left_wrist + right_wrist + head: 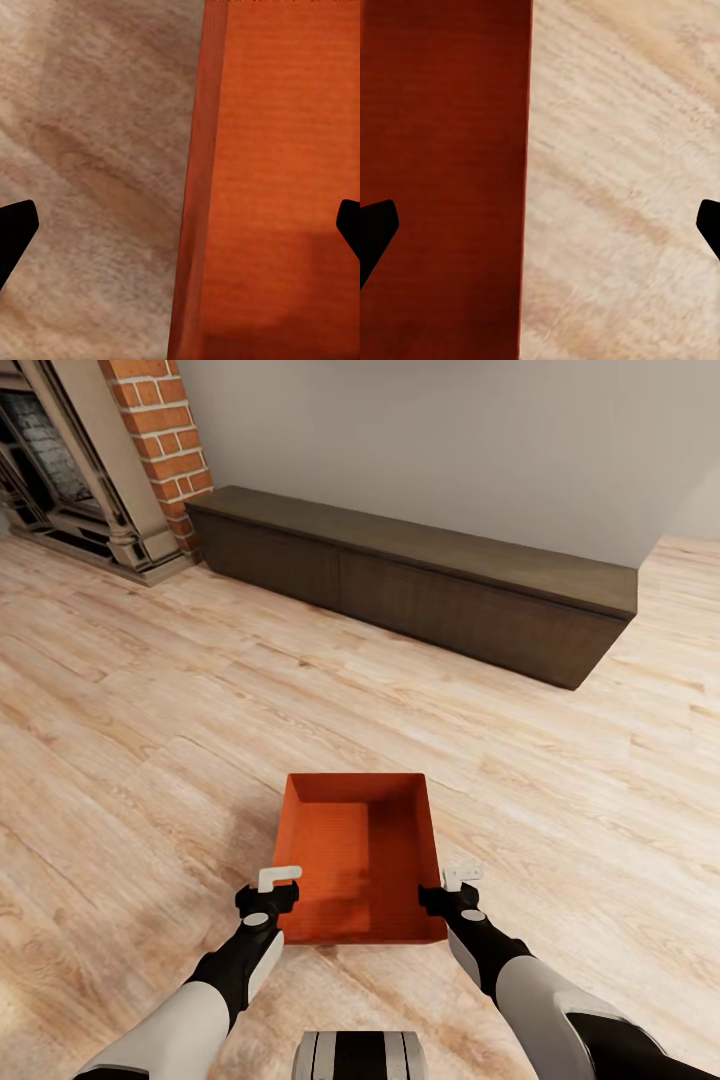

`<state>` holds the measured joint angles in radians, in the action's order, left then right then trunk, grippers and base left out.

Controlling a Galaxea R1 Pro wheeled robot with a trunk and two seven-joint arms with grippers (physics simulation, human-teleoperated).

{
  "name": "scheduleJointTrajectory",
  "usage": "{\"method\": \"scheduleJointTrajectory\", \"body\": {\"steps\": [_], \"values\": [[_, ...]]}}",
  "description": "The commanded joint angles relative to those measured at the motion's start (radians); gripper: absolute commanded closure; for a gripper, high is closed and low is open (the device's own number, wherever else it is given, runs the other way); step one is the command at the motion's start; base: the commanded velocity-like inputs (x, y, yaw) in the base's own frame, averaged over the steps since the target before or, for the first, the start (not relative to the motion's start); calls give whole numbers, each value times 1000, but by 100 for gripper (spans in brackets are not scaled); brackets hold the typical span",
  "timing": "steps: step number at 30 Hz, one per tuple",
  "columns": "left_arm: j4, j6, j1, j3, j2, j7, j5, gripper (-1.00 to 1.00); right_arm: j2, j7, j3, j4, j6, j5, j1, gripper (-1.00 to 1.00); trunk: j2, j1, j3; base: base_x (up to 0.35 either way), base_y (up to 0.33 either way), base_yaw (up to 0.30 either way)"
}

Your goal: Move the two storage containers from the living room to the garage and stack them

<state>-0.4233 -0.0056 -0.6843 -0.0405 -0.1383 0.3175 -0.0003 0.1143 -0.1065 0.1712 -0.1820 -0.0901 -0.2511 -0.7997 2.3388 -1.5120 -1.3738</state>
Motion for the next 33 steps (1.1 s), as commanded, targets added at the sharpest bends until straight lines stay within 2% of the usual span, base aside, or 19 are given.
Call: {"method": "scheduleJointTrajectory", "body": {"steps": [1,30,31,32,33], "values": [[0,-1,0,-4,0,6,0,-100,1,-2,8,1,-3,-10,-1,-100,0,0,-1,0,0,0],[0,-1,-1,-3,2,7,-1,-100,10,-2,11,2,-5,-9,-1,-100,0,0,-1,0,0,0],[1,0,0,-1,2,7,-1,-100,11,-2,11,2,-5,-9,-1,100,0,0,-1,0,0,0],[1,0,0,0,2,7,-1,100,10,-2,11,2,-4,-8,-1,100,0,0,-1,0,0,0],[3,0,0,1,2,7,0,100,9,-2,11,2,-4,-8,-1,100,0,0,-1,0,0,0]]}}
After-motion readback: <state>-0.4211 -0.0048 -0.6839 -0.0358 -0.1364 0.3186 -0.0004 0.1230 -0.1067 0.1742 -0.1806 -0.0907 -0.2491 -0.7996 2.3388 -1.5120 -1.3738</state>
